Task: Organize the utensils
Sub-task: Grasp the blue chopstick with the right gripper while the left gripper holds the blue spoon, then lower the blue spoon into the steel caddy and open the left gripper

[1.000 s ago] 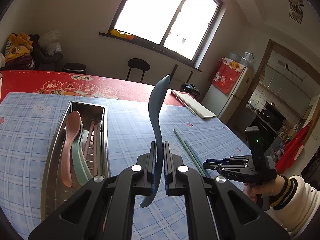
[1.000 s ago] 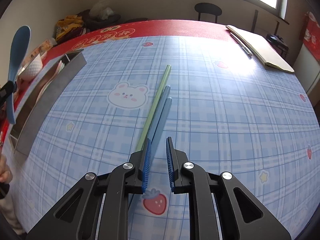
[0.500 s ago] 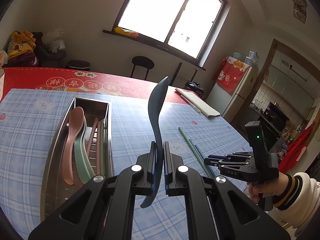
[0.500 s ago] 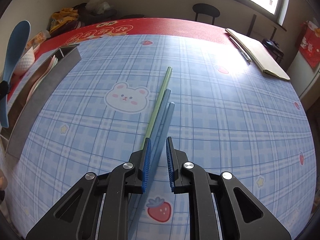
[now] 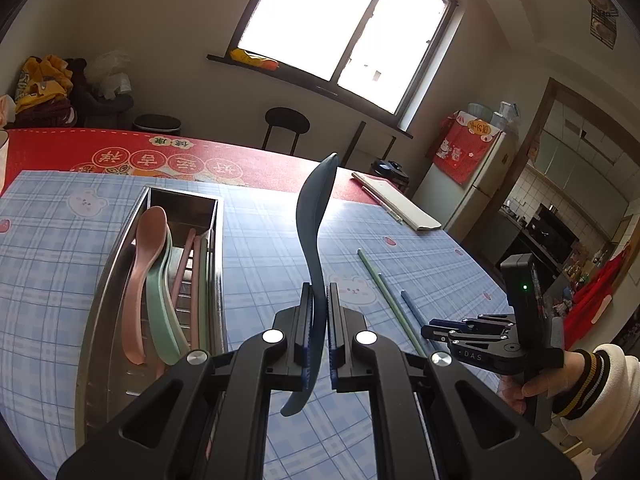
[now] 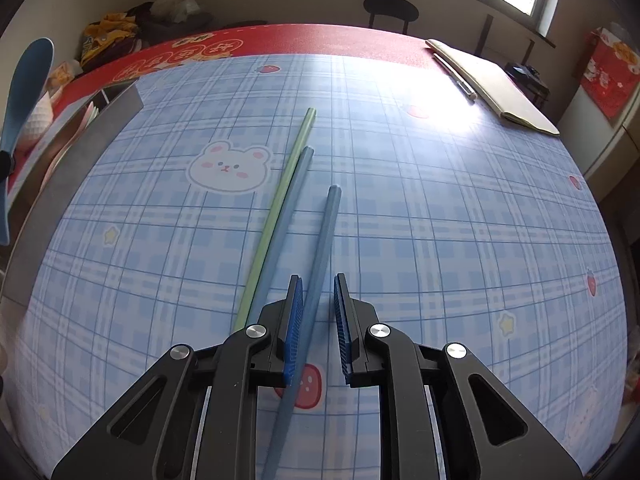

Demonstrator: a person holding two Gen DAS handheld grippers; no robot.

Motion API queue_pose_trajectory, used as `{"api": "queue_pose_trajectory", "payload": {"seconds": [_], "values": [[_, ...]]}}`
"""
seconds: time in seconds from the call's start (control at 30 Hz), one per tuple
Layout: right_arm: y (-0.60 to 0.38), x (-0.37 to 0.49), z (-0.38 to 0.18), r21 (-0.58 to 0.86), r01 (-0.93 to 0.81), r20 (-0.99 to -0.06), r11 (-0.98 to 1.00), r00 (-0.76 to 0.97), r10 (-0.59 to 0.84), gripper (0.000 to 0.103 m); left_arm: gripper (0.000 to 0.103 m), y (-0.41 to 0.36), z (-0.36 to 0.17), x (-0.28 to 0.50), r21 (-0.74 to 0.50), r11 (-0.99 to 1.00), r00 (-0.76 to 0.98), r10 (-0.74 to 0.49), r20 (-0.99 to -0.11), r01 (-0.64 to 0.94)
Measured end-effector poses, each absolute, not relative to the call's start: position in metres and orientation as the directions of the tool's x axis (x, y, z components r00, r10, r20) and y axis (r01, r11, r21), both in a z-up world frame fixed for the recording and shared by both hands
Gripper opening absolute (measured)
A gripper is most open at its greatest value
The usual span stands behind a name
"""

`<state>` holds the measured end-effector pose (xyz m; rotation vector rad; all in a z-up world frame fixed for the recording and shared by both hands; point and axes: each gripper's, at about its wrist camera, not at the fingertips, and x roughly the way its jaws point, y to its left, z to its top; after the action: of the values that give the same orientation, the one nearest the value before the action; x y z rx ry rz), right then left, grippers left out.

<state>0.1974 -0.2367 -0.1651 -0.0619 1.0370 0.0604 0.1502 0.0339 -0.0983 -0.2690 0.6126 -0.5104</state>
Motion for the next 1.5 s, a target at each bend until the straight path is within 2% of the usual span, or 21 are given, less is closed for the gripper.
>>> {"api": "queue_pose_trajectory", "payload": {"seconds": [0.13,0.27,0.53,0.6,0.67,0.83,1.1,1.33,1.5], "values": [[-0.246,0.197,-0.165,0.046,-0.036,-0.86,0.998,0.507,0.058,0.017,0.007,0.035,-0.099,0.153,-0.391,0.843,0.699,-0.529,-0.482,0.368],[-0.242,0.196,-0.166,0.006,-0.077,-0.855,0.997,0.517,0.045,0.017,0.007,0.036,-0.101,0.154,-0.409,0.836,0.691,-0.538,-0.483,0.365],[-0.248,0.197,-0.166,0.06,-0.02,-0.854,0.998,0.516,0.062,0.015,0.007,0.037,-0.102,0.155,-0.408,0.836,0.69,-0.538,-0.485,0.366],[-0.246,0.199,-0.165,0.069,-0.016,-0.859,0.997,0.507,0.068,0.007,0.007,0.037,-0.102,0.155,-0.408,0.837,0.689,-0.538,-0.486,0.365],[-0.243,0.199,-0.165,0.061,0.001,-0.862,0.998,0.504,0.052,0.007,0.007,0.038,-0.102,0.155,-0.41,0.837,0.689,-0.537,-0.486,0.364],[-0.256,0.204,-0.164,0.191,0.08,-0.856,0.978,0.502,0.126,0.006,0.007,0.041,-0.102,0.156,-0.42,0.832,0.688,-0.543,-0.482,0.362],[-0.257,0.202,-0.143,0.354,0.112,-0.783,0.929,0.578,0.229,0.006,0.007,0.045,-0.103,0.159,-0.441,0.828,0.686,-0.544,-0.484,0.346],[-0.221,0.196,-0.133,0.475,0.02,-0.685,0.88,0.635,0.356,0.006,0.007,0.057,-0.099,0.167,-0.458,0.835,0.699,-0.522,-0.488,0.304],[-0.201,0.195,-0.136,0.504,-0.038,-0.664,0.863,0.622,0.415,0.006,0.007,0.079,-0.09,0.172,-0.466,0.851,0.715,-0.481,-0.507,0.241]]}}
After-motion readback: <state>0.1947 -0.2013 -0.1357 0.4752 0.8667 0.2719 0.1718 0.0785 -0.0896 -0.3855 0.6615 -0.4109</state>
